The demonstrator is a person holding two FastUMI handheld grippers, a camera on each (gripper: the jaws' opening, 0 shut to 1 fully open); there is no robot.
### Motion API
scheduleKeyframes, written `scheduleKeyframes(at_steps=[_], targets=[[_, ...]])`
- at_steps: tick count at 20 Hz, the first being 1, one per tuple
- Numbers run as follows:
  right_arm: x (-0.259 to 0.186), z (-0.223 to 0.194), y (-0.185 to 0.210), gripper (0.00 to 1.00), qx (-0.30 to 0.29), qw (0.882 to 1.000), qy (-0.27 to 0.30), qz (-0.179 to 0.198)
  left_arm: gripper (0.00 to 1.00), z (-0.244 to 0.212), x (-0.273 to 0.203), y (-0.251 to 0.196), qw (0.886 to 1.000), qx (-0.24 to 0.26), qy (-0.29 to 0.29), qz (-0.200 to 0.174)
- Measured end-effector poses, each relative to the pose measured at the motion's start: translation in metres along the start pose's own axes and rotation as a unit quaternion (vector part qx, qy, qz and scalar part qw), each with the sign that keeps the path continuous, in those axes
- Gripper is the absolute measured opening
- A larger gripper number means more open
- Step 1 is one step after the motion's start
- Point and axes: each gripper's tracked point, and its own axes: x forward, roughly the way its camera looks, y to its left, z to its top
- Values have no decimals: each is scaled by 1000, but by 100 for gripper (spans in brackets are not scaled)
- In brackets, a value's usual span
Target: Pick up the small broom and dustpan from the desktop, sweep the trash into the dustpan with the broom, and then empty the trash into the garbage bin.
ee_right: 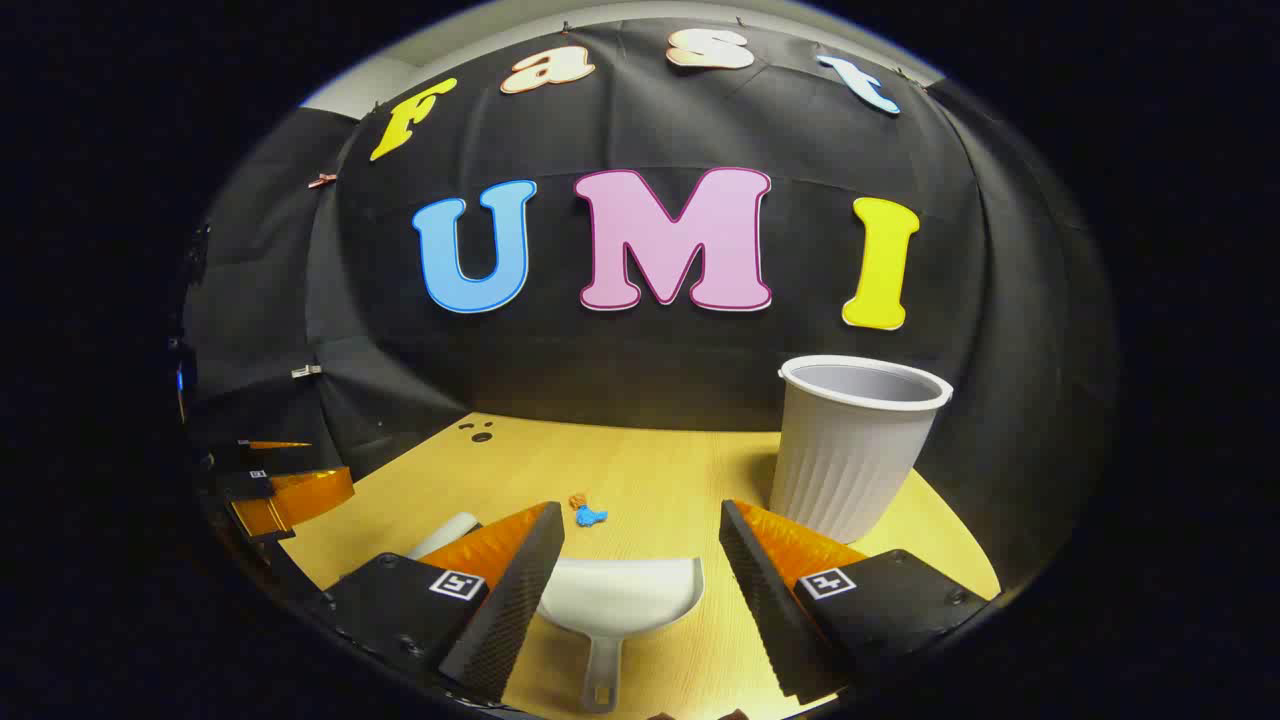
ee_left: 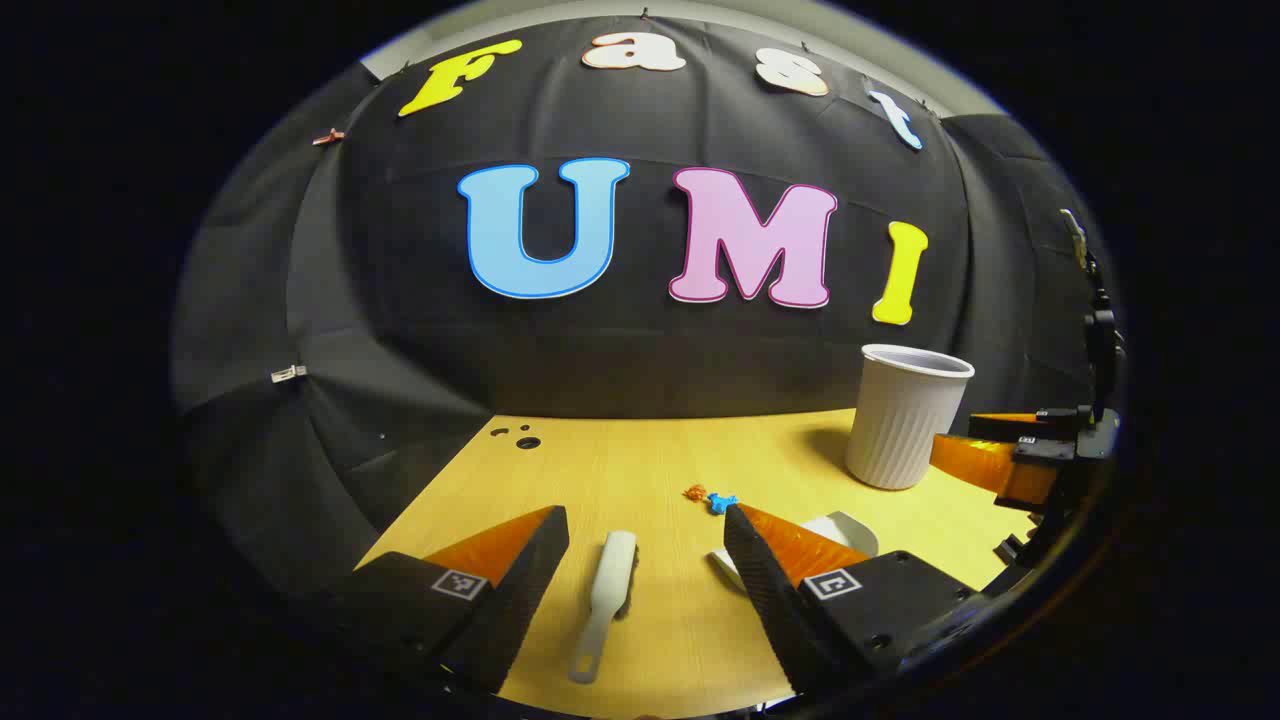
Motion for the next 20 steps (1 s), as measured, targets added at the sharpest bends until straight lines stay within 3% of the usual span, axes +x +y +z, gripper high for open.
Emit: scheduleKeyframes(at_steps=[6, 14, 20], targets=[[1, -16, 3, 98, 1, 999, 32, -4, 99, -15, 1, 8, 1000, -19, 23, -2], [-2, -26, 21, 98, -12, 999, 49, 21, 99, -40, 6, 29, 997, -35, 60, 21], [-3, -34, 25, 98, -10, 998, 61, 31, 99, -68, 16, 22, 993, -45, 113, -2]])
